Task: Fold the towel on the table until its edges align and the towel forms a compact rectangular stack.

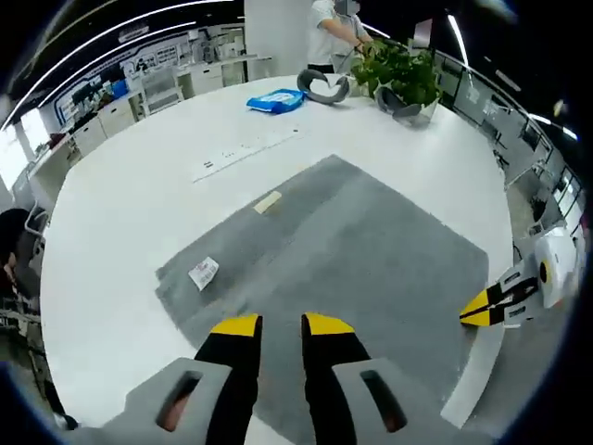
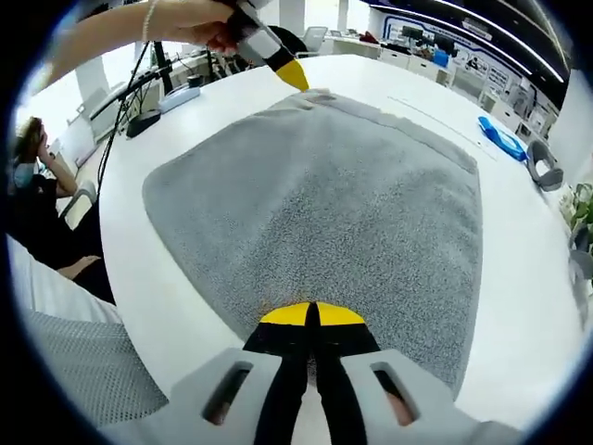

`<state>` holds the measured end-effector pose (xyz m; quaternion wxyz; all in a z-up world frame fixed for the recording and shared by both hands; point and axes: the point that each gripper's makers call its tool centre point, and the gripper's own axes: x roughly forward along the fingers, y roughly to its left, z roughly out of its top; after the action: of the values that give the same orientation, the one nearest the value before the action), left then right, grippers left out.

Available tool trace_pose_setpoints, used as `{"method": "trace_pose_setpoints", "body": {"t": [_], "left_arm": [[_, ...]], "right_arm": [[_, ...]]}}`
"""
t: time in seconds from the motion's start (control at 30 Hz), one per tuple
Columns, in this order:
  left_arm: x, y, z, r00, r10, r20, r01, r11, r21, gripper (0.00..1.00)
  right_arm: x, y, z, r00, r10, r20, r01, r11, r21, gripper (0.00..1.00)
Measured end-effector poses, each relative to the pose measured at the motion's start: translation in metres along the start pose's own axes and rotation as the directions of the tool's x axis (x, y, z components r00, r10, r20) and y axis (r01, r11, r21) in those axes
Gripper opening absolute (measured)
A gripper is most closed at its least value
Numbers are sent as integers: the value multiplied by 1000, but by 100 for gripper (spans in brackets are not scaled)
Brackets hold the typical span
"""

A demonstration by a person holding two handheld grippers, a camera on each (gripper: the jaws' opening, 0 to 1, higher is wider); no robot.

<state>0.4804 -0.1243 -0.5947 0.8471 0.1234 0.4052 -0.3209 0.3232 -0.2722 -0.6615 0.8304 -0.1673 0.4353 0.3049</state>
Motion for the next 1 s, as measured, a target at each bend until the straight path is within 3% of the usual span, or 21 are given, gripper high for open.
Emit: {"method": "trace_pose_setpoints", "body": {"t": [0.03,0.2,0.33,0.4,0.57,0.77,1.0], "left_arm": [[-9,-13,-8,1000,-14,23,15,1000,-13,20],[-31,-41,-28,995,-32,97,35,999,-28,21],[-45,-63,-48,990,-47,137,49,999,-8,21],[-51,-87,-66,985,-91,147,94,995,-14,21],[-58,-118,-98,980,-113,167,116,993,-8,23],[-66,-131,-119,978,-129,164,120,991,65,31],[-63,-126,-138,983,-125,133,122,992,29,35]], "right_arm": [[-1,0,0,1000,23,-8,-23,1000,10,0],[-5,2,-1,995,95,-32,-96,994,-48,0],[-12,3,2,989,145,-7,-145,987,-75,3],[-21,-1,3,985,174,8,-173,983,-68,4],[-36,-10,-2,978,208,19,-206,976,-76,17],[-45,-25,-26,983,182,-23,-183,975,-123,23],[-47,-38,-51,985,147,-91,-159,976,-145,25]]}}
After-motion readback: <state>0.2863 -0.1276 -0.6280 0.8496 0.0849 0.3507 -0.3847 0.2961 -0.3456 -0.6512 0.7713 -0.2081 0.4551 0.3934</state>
